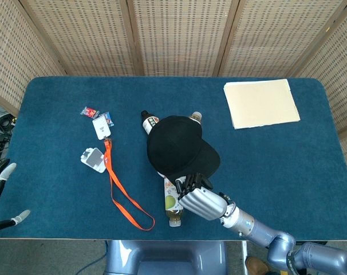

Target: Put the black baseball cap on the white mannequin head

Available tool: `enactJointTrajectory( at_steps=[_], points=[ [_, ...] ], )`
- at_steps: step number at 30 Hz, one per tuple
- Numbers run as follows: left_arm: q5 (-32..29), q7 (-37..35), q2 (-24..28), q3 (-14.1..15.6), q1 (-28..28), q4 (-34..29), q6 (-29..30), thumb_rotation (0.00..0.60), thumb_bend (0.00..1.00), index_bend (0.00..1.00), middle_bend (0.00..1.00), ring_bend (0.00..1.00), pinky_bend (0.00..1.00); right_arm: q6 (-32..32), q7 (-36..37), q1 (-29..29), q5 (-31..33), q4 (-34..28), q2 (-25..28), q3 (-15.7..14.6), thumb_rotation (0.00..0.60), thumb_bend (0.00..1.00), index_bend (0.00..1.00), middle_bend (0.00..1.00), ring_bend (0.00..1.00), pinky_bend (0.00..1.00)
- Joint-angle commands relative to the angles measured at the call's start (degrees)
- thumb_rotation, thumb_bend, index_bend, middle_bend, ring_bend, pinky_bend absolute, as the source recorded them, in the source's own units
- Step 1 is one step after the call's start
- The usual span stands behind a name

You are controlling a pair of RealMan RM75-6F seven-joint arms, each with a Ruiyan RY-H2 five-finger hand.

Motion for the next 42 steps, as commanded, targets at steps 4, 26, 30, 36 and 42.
enactJointTrajectory(
  at_steps=[4,26,30,36,42],
  points=[
    [-0.03,0.17,-0.06,0.02,-0.03,-0.07,-0.12,0.600,0.00,0.00,0.00,0.00,0.00,0.45,0.74,-0.58,0.48,-0.16,-0.05,0.17,0.600,0.07,0.36,1.00,1.00,1.00],
    [0.53,0.84,-0.02,0.34,0.12,-0.28,0.00,0.600,0.00,0.00,0.00,0.00,0.00,7.75,6.77,-7.31,0.53,-3.19,8.47,-1.88,0.600,0.00,0.00,1.00,1.00,1.00],
    [0.64,0.78,0.02,0.40,0.10,-0.26,-0.04,0.600,0.00,0.00,0.00,0.00,0.00,12.48,10.66,-9.98,-0.33,-0.94,12.17,-3.06,0.600,0.00,0.00,1.00,1.00,1.00],
    [0.84,1.37,-0.06,0.53,0.08,-0.50,-0.21,0.600,0.00,0.00,0.00,0.00,0.00,20.52,19.04,-15.41,1.56,4.92,16.60,-4.87,0.600,0.00,0.00,0.95,0.99,1.00],
    [1.61,2.10,-0.50,0.53,0.67,-0.41,1.15,0.600,0.00,0.00,0.00,0.00,0.00,26.16,32.05,-20.78,11.32,10.87,16.40,-4.43,0.600,0.00,0.00,0.27,0.32,0.45]
  ],
)
